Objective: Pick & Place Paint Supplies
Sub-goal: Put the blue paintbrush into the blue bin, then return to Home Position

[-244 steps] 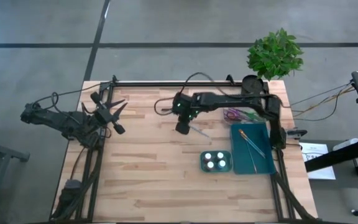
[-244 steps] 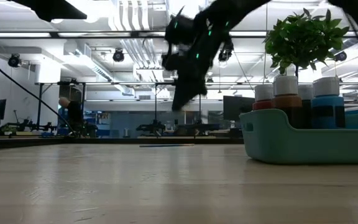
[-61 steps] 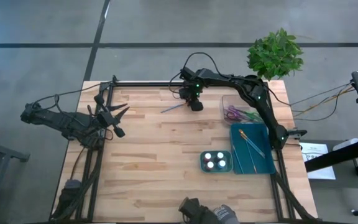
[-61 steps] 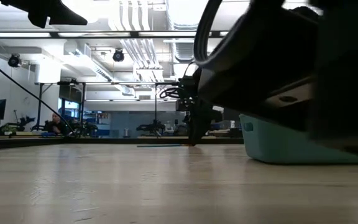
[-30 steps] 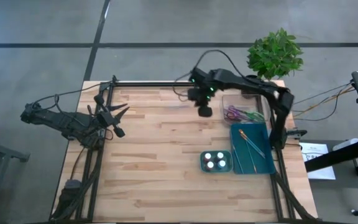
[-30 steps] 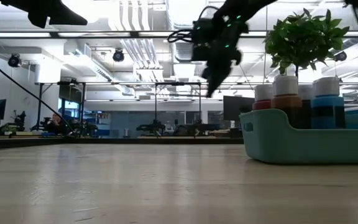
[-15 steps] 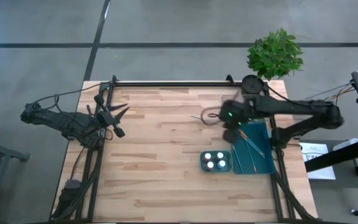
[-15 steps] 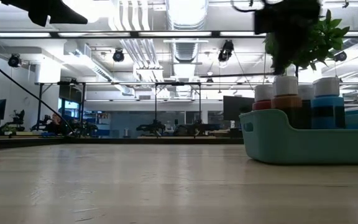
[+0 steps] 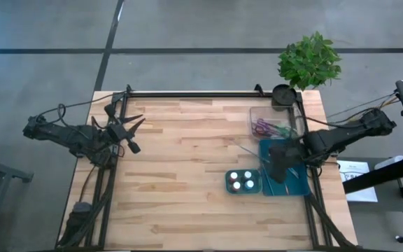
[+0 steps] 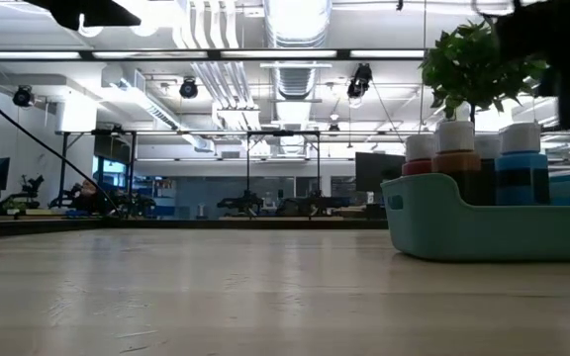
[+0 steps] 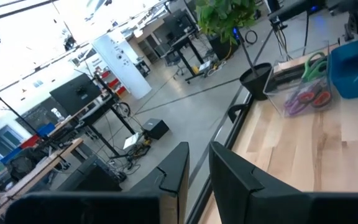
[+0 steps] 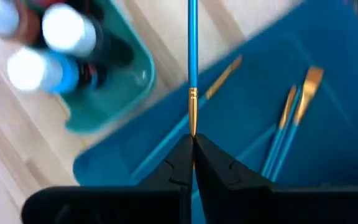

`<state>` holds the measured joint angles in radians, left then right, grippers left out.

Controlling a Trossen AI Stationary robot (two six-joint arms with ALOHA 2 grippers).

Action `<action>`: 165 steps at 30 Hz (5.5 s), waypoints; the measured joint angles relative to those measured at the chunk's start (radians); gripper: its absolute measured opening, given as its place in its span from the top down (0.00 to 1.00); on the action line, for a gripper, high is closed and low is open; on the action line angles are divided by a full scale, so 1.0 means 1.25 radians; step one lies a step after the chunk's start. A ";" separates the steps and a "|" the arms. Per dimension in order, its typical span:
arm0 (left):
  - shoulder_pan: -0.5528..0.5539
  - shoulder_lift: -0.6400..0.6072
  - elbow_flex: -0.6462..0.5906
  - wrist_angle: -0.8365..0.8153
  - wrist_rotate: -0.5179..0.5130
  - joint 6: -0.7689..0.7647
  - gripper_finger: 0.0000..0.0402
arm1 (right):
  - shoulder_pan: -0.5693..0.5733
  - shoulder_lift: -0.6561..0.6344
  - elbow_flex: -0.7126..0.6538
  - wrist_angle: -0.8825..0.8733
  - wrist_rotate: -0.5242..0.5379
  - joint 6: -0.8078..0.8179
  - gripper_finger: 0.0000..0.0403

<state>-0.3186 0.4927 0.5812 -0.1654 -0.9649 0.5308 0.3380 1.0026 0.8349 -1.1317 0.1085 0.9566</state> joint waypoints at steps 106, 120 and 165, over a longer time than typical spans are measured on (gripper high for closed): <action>0.023 -0.309 -0.421 0.054 0.534 -0.366 0.97 | 0.468 0.011 0.204 0.166 0.753 0.008 0.48; 0.043 -0.312 -0.430 0.078 0.603 -0.370 0.99 | 0.468 0.012 0.203 0.226 0.753 -0.064 0.48; 0.258 -0.381 -0.452 0.125 0.835 -0.345 1.00 | 0.470 0.012 0.199 0.297 0.714 -0.116 0.48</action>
<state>0.0039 0.0163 0.0158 -0.0098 0.0788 0.0993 0.9255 1.0172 1.0840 -0.7610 1.0016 0.8120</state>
